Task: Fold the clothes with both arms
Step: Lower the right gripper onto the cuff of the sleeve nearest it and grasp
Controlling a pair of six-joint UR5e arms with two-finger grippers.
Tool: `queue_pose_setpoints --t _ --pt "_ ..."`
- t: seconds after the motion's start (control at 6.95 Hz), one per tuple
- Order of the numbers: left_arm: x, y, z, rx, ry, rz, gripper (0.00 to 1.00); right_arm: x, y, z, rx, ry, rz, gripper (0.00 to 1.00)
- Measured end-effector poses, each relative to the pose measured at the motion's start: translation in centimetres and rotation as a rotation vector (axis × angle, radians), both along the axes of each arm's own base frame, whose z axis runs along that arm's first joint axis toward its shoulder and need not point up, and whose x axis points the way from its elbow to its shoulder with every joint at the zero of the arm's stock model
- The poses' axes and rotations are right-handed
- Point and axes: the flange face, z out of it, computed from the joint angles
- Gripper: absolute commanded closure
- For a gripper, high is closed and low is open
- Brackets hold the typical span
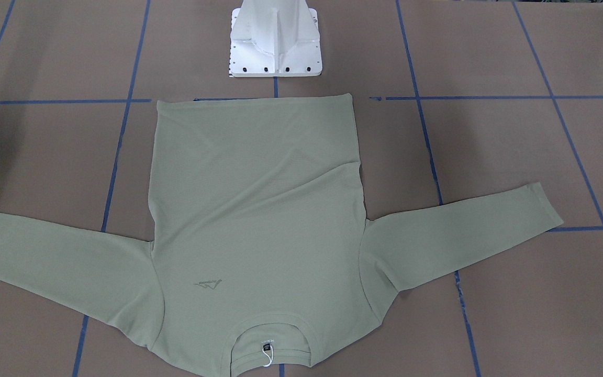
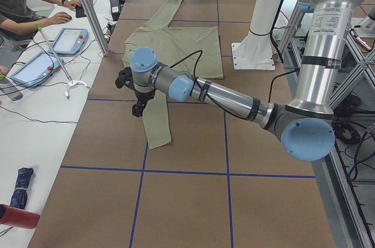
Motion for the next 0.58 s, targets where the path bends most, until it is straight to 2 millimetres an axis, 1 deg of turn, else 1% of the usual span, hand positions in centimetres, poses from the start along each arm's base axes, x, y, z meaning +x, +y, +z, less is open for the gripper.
queue_pose_setpoints --t 0.29,0.58 --pt "0.0 0.01 0.04 -0.001 0.0 0.0 0.0 -0.07 -0.29 -0.31 0.005 -0.002 0.0 0.41" --pt "0.0 0.0 0.1 -0.002 0.0 0.0 0.0 -0.06 -0.52 -0.54 0.009 -0.004 0.001 0.41"
